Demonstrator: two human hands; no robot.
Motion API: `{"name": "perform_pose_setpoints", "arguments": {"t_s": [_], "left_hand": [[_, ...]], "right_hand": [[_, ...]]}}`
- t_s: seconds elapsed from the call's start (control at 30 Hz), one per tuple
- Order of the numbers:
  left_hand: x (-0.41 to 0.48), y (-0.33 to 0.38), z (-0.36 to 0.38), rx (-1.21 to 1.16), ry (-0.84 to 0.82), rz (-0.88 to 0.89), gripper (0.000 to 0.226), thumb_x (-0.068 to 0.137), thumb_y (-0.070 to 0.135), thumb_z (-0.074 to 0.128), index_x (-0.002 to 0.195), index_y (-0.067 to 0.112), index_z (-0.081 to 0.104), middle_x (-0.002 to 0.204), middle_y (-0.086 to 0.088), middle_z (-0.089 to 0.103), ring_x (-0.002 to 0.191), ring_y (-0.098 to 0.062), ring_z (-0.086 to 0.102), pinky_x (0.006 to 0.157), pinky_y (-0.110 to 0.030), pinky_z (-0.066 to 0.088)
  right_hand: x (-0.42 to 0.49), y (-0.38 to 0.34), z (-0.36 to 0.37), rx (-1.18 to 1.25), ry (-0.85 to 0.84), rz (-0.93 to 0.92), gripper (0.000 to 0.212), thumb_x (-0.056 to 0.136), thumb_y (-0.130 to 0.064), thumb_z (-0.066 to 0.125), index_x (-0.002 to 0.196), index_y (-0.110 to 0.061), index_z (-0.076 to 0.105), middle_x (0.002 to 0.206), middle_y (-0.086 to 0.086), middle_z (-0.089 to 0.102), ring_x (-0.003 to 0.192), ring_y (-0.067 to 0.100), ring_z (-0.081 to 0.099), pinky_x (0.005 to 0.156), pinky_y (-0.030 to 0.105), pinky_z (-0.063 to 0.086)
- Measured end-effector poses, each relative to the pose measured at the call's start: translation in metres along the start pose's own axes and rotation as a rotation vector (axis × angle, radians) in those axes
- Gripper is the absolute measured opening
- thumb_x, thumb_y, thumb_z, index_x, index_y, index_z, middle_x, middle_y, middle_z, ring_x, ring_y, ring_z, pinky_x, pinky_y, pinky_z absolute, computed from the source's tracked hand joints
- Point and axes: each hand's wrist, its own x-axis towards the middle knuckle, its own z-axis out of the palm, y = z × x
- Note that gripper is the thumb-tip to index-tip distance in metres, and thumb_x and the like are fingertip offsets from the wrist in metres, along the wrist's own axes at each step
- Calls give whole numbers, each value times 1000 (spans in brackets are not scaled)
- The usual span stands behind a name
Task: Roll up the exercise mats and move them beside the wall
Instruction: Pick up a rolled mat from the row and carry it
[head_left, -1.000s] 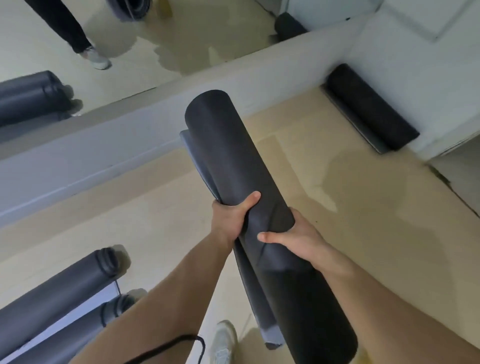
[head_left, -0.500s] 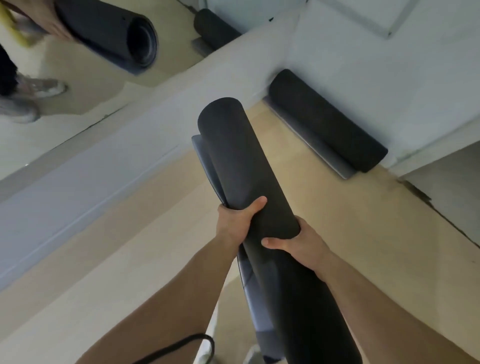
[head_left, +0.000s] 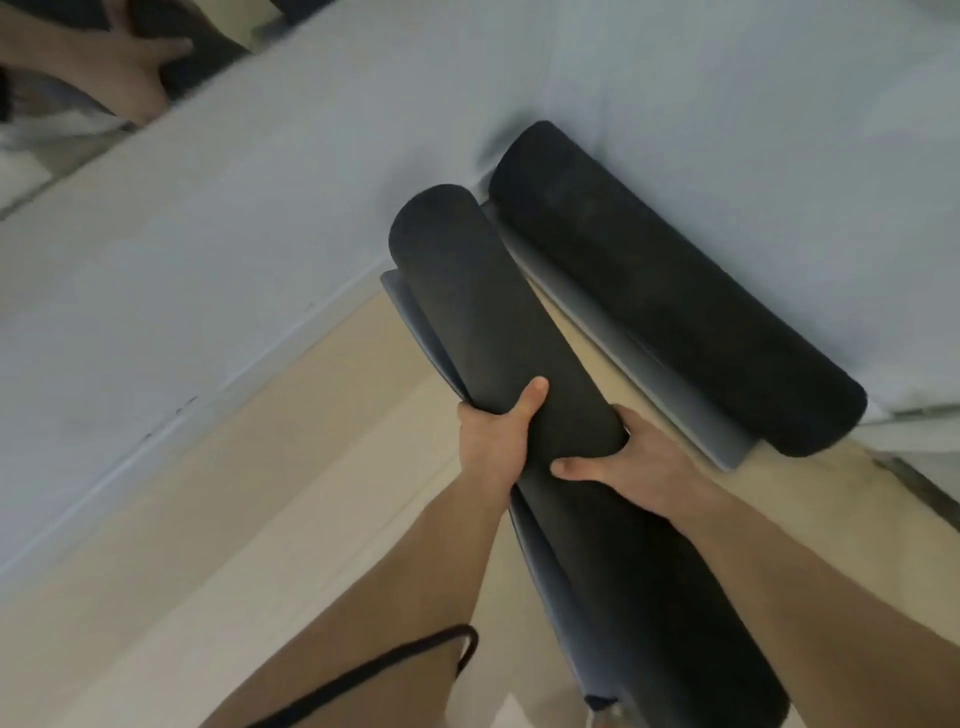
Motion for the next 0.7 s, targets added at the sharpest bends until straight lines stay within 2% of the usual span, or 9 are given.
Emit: {"name": "perform_pose_setpoints", "arguments": {"t_s": [0.07,0.13,0.23,0.3,0.4,0.47,0.53,0.6,0.7], "left_hand": [[38,2,29,1,2,-5,86,73,60,87,136,16,49,128,2,64,117,-23,63,103,-41,54],[71,3,56,-25,-4,-9,83,75,61,85,136,16,51,129,3,64,117,-22,63,104,-42,53],[108,2,94,-103,-81,-42,75,79,56,84,135,17,53,131,4,66,123,-23,64,107,-46,53],[122,-2,115,-87,-87,-47,71,83,53,83,136,18,52,132,5,64,124,-23,63,107,-49,53],[128,-3,122,-22,-91,-56,66,86,56,78,134,21,49,129,7,62,116,-20,63,96,-45,57],[125,4,118,91,-139,-87,66,87,62,73,134,23,48,132,5,60,114,-21,63,87,-44,57],[118,13,109,292,-129,-78,76,88,68,67,142,18,47,137,1,59,122,-28,60,95,-46,55],[106,18,97,500,-71,13,81,92,67,63,150,13,43,146,-6,56,129,-31,57,107,-42,49],[74,24,62,763,-81,71,87,96,67,54,160,14,30,159,-9,46,141,-33,48,112,-40,42]], "right_hand": [[45,1,-18,-55,18,-42,92,57,-54,95,136,-36,52,116,-17,63,112,15,61,91,33,49],[86,2,-36,-131,61,-72,99,62,-52,93,147,-32,46,131,-10,59,125,20,56,95,33,44],[135,8,-61,-308,142,-79,118,61,-65,87,158,-32,27,151,0,46,138,30,45,111,46,41],[157,14,-71,-457,208,-88,122,62,-69,83,160,-33,19,154,9,41,140,38,41,111,55,41],[166,17,-74,-557,247,-115,118,68,-69,80,160,-34,16,155,12,38,140,42,38,108,56,41],[162,17,-74,-589,222,-94,118,71,-70,79,161,-34,13,158,12,34,143,42,36,108,57,41],[149,13,-71,-611,235,-73,113,76,-67,77,161,-31,13,159,13,33,142,42,36,107,58,42],[127,4,-67,-639,269,-87,104,81,-64,73,161,-28,16,157,14,35,140,41,38,106,57,44],[87,-15,-57,-656,242,-123,94,88,-60,68,161,-27,19,156,12,38,138,39,41,105,54,45]]}}
